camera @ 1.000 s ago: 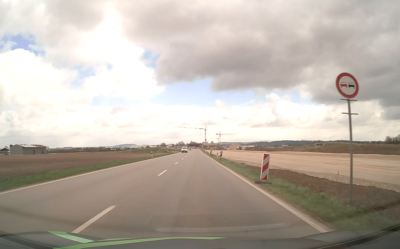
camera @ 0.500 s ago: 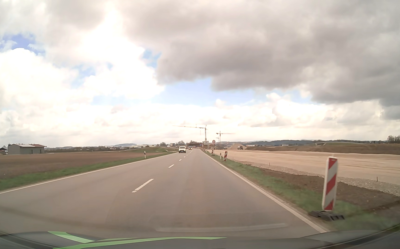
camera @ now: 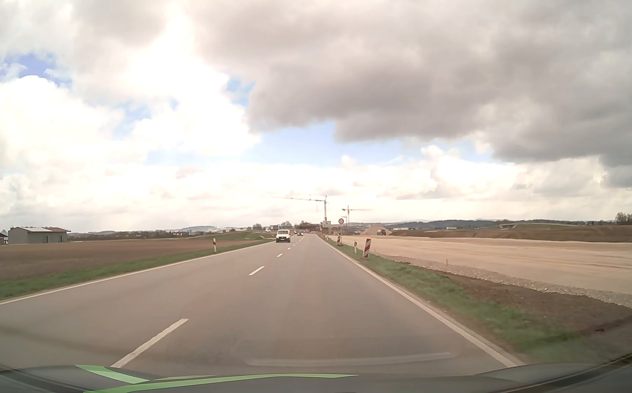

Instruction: Follow the waypoints while adhering to traffic rules and regulations

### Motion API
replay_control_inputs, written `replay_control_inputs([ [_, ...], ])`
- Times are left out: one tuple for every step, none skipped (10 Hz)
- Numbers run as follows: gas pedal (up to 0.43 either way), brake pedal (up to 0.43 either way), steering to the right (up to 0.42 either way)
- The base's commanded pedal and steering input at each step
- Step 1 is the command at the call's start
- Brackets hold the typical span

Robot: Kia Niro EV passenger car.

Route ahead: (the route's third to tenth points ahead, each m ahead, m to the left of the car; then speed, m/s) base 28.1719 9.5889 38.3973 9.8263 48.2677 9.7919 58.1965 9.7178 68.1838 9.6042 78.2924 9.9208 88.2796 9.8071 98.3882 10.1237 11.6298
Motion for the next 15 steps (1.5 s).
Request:
replay_control_inputs([
  [0.087, 0.000, -0.002],
  [0.087, 0.000, -0.002],
  [0.087, 0.000, -0.002],
  [0.087, 0.000, -0.002],
  [0.087, 0.000, -0.002],
  [0.087, 0.000, -0.002],
  [0.087, 0.000, -0.002],
  [0.087, 0.000, -0.002],
  [0.087, 0.000, -0.002],
  [0.087, 0.000, -0.001],
  [0.087, 0.000, -0.001],
  [0.087, 0.000, 0.000],
  [0.087, 0.000, 0.000],
  [0.087, 0.000, 0.000],
  [0.087, 0.000, 0.000],
])
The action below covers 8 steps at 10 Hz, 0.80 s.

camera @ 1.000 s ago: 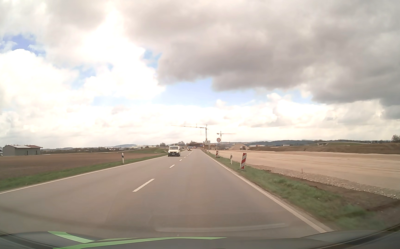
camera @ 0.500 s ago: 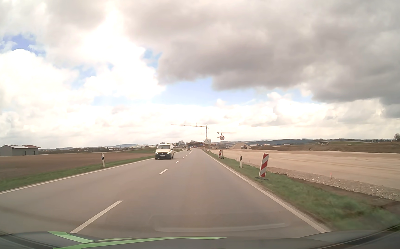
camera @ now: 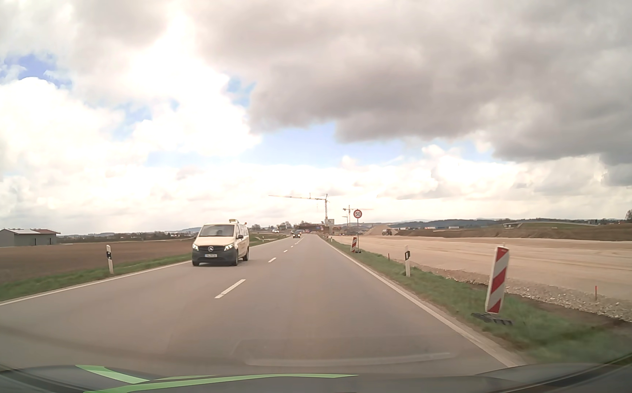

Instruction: Follow the waypoints while adhering to traffic rules and regulations

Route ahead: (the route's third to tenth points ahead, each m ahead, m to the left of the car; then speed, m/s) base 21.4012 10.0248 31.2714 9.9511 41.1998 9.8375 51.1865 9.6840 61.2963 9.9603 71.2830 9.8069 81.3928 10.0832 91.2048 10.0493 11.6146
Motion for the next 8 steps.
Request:
replay_control_inputs([
  [0.087, 0.000, 0.000],
  [0.087, 0.000, 0.000],
  [0.087, 0.000, 0.000],
  [0.087, 0.000, 0.000],
  [0.079, 0.000, 0.000],
  [0.079, 0.000, 0.000],
  [0.079, 0.000, 0.000],
  [0.079, 0.000, 0.000],
])
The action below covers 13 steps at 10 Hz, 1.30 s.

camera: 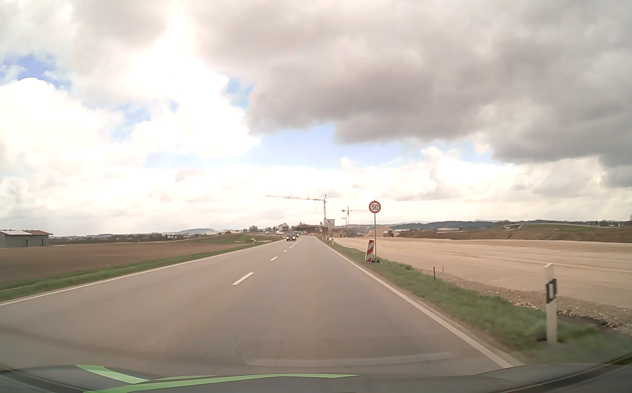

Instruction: Follow the waypoints while adhering to traffic rules and regulations

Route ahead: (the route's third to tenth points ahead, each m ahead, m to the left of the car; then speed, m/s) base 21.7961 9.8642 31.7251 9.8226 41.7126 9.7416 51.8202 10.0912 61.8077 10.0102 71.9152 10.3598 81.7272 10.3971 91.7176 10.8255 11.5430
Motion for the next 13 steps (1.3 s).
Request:
replay_control_inputs([
  [0.067, 0.000, 0.000],
  [0.067, 0.000, 0.000],
  [0.067, 0.000, 0.000],
  [0.067, 0.000, 0.000],
  [0.067, 0.000, 0.000],
  [0.067, 0.000, -0.001],
  [0.079, 0.000, -0.001],
  [0.079, 0.000, -0.001],
  [0.079, 0.000, -0.001],
  [0.079, 0.000, -0.001],
  [0.079, 0.000, -0.001],
  [0.079, 0.000, -0.001],
  [0.079, 0.000, -0.001],
])
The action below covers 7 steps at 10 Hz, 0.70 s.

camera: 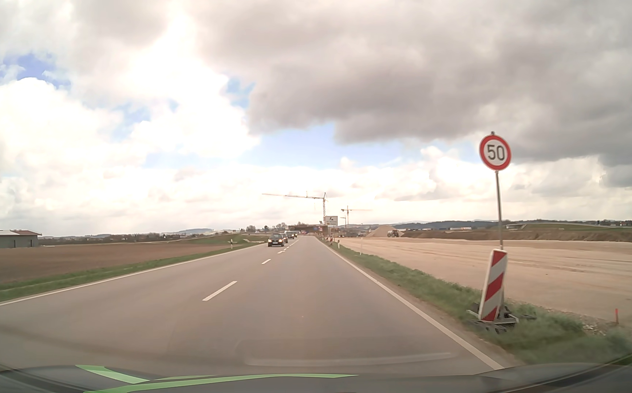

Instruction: Follow the waypoints while adhering to traffic rules and regulations

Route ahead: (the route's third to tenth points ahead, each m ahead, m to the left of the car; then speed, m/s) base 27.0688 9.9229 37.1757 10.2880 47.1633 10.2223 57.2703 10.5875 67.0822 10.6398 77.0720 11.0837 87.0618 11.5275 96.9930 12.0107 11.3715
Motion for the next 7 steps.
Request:
replay_control_inputs([
  [0.079, 0.000, -0.001],
  [0.079, 0.000, -0.001],
  [0.079, 0.000, -0.001],
  [0.079, 0.000, -0.002],
  [0.079, 0.000, -0.002],
  [0.079, 0.000, -0.002],
  [0.079, 0.000, -0.002],
])
